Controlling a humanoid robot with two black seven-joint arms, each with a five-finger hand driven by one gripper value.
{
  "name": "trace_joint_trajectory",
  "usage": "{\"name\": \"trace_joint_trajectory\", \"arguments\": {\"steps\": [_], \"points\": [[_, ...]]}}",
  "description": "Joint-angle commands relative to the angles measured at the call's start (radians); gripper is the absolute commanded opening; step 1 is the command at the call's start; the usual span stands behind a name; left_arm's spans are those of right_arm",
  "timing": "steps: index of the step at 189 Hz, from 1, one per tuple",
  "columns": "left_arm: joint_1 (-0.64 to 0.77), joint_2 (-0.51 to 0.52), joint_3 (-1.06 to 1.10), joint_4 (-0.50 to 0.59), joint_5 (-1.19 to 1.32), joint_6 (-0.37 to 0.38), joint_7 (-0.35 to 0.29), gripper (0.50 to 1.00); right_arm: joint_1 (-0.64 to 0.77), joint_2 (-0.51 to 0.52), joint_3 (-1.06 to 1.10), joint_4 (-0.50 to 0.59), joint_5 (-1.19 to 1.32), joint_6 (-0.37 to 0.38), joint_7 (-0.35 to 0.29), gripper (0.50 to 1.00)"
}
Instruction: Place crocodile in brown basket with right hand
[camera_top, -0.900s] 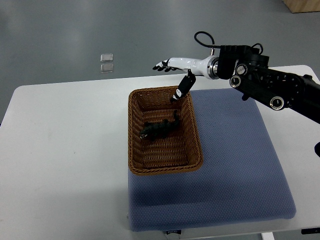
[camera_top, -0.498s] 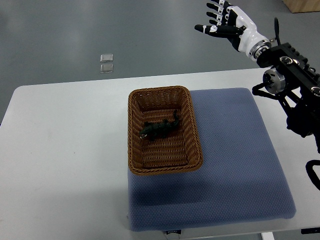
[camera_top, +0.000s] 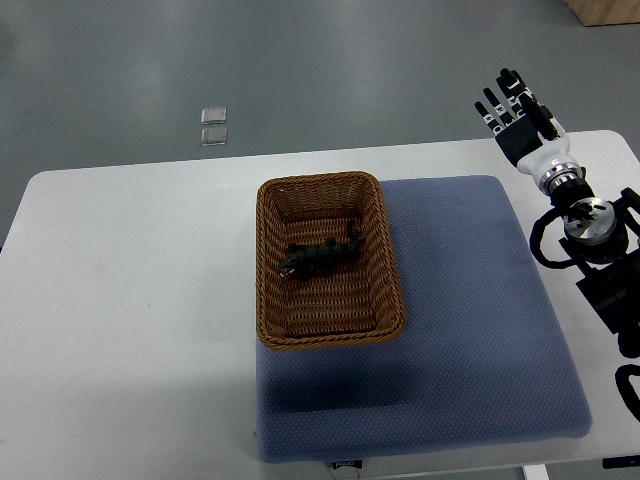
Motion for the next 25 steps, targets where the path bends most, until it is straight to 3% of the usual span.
{"name": "trace_joint_trajectory", "arguments": {"steps": [1,25], "points": [[0.001,0.0,0.0,-0.001,0.0,0.0,0.0,1.0,-0.007,0.0,0.0,-0.001,0.002,0.025,0.0,0.93],[-0.001,0.0,0.002,-0.001,0.0,0.0,0.0,1.0,-0.008,0.0,0.0,-0.001,0.002,0.027,0.0,0.93]]}}
